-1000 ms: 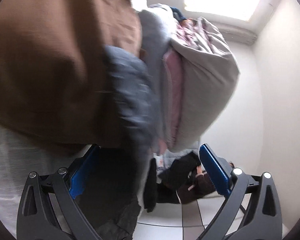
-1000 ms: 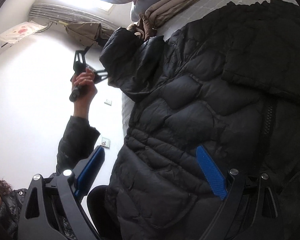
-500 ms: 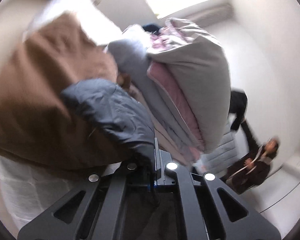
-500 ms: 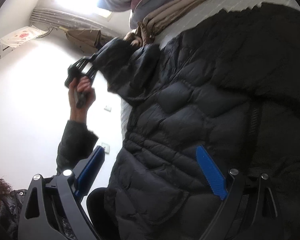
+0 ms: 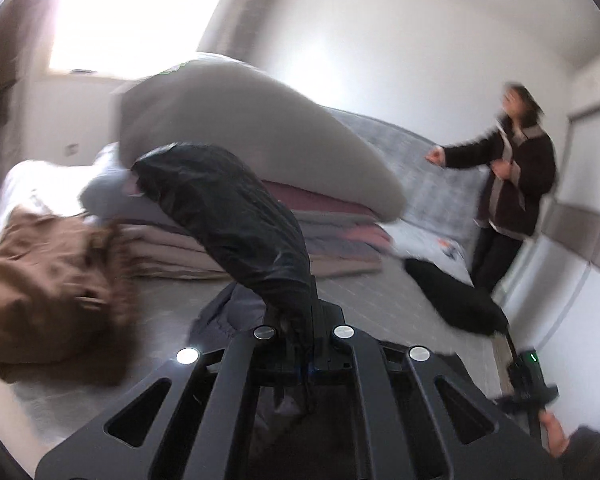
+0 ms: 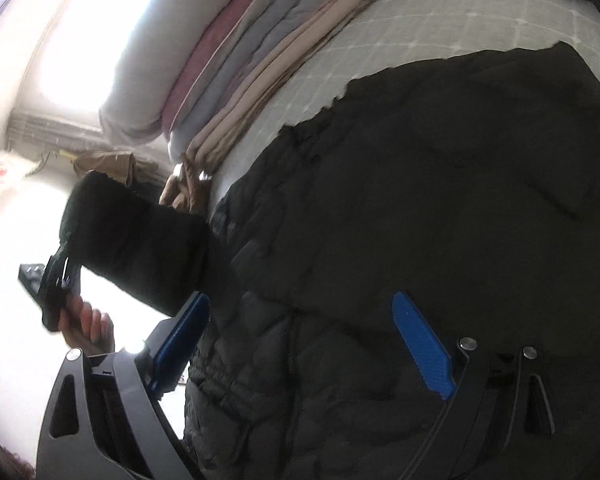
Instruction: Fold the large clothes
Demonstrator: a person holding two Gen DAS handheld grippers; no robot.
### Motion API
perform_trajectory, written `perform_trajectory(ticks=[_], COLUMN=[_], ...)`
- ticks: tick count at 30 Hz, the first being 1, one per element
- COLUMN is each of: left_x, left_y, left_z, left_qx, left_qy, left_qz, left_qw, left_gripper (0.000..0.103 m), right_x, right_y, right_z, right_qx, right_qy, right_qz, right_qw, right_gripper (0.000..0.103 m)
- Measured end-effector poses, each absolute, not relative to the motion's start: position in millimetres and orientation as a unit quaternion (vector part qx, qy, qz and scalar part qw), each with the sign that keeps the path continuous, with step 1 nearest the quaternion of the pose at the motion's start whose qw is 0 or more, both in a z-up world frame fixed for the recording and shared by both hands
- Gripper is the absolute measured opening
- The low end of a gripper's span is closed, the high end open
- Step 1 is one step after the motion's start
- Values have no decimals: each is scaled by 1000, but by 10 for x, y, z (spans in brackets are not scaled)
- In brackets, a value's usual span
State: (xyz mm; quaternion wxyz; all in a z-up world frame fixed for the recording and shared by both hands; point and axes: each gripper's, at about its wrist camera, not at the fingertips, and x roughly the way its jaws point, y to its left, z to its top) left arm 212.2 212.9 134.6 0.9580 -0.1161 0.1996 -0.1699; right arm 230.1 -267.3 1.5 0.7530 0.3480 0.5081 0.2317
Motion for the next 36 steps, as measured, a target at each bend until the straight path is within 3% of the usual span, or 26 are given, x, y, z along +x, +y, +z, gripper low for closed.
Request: perform_trajectory(ticks=[5, 10, 14, 19, 22, 25, 32, 36], left_x=[2138, 2084, 1831, 1608, 1506, 1613, 1694, 1641], left_y=[802, -493, -831, -837, -776, -689, -489, -388], left_z=[892, -269, -757, -669, -546, -539, -454, -454], left_qx=[-15, 230, 374, 410, 405, 386, 365, 370], left_qy=[251, 393, 399, 390, 392, 402, 400, 404], left_qz=[-222, -226, -191, -182, -191, -200, -207, -217], left_qw=[942, 861, 815, 804, 804, 806, 815, 808], left_gripper=[1, 2, 5, 8, 10, 25, 45, 46], right_x=[2429, 2476, 2454, 2429, 2363, 2384, 2801, 3004], right_y=[-2945, -3112, -3179, -3307, -3308, -3096, -2120, -1988], right_z=[-263, -452, -474, -522, -244, 89, 176, -204], right_qx=[381, 421, 437, 478, 452, 422, 377, 349], right_qy=[514, 506, 495, 477, 440, 411, 468, 528], right_qz=[222, 238, 253, 263, 268, 316, 411, 348], right_qw=[736, 714, 707, 690, 728, 743, 685, 692], right_gripper=[90, 90, 90, 90, 90, 90, 93, 93])
